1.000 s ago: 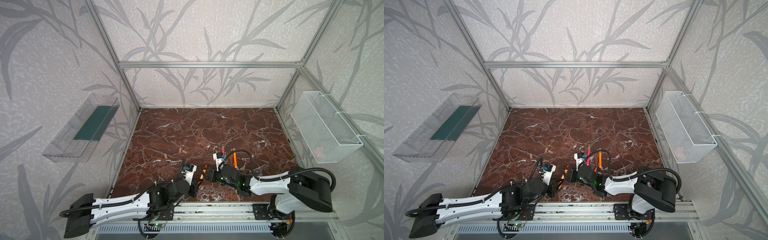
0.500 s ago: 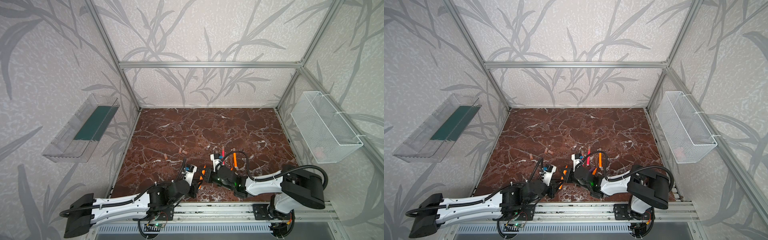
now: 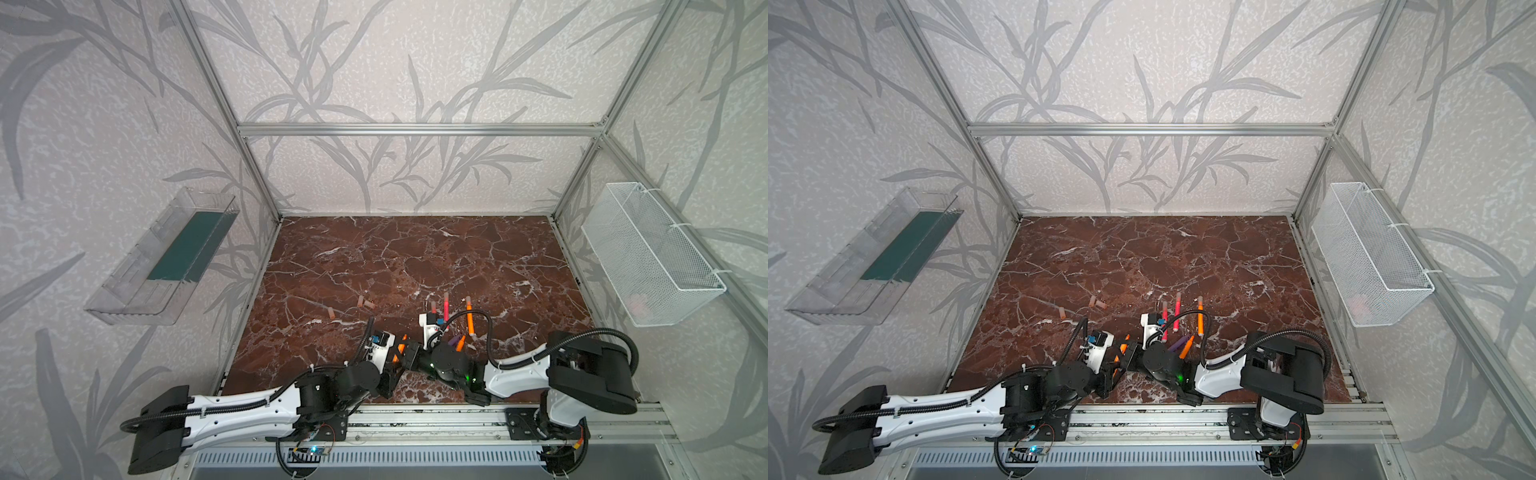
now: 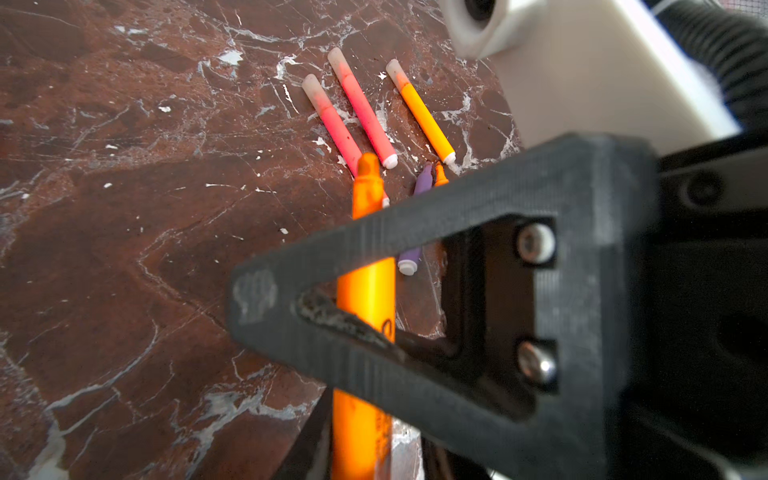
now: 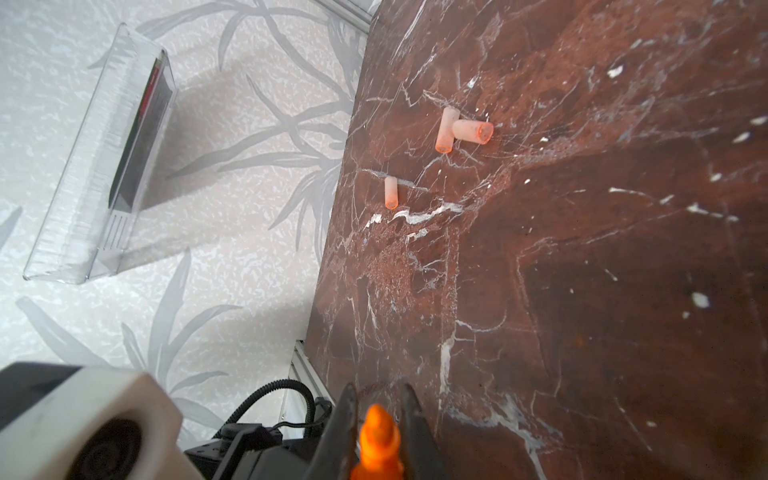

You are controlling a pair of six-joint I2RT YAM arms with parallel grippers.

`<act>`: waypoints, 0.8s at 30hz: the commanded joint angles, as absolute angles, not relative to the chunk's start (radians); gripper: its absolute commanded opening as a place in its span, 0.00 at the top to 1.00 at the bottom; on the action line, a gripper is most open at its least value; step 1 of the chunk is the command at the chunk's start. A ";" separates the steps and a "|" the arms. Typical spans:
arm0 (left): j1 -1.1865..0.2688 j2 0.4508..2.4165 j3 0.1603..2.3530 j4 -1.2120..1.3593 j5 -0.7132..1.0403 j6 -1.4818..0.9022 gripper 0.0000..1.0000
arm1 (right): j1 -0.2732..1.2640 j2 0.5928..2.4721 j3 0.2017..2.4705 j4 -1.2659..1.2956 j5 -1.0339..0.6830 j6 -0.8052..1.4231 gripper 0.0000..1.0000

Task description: Insert the pens into the pen caps

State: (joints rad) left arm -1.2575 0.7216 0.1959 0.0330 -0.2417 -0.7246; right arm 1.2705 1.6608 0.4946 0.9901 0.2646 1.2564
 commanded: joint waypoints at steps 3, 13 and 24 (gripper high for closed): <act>-1.261 0.717 0.189 0.085 -0.257 -0.716 0.68 | 1.288 1.766 0.516 1.158 0.270 1.326 1.00; -1.261 0.717 0.184 0.086 -0.265 -0.714 0.68 | 1.305 1.775 0.519 1.182 0.276 1.333 1.00; -1.261 0.710 0.181 0.087 -0.262 -0.712 0.80 | 1.313 1.775 0.515 1.221 0.239 1.337 1.00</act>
State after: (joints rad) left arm -1.2568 0.7254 0.1783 0.0002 -0.2638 -0.7170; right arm 1.2942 1.7813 0.4969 1.1755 0.2806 1.3258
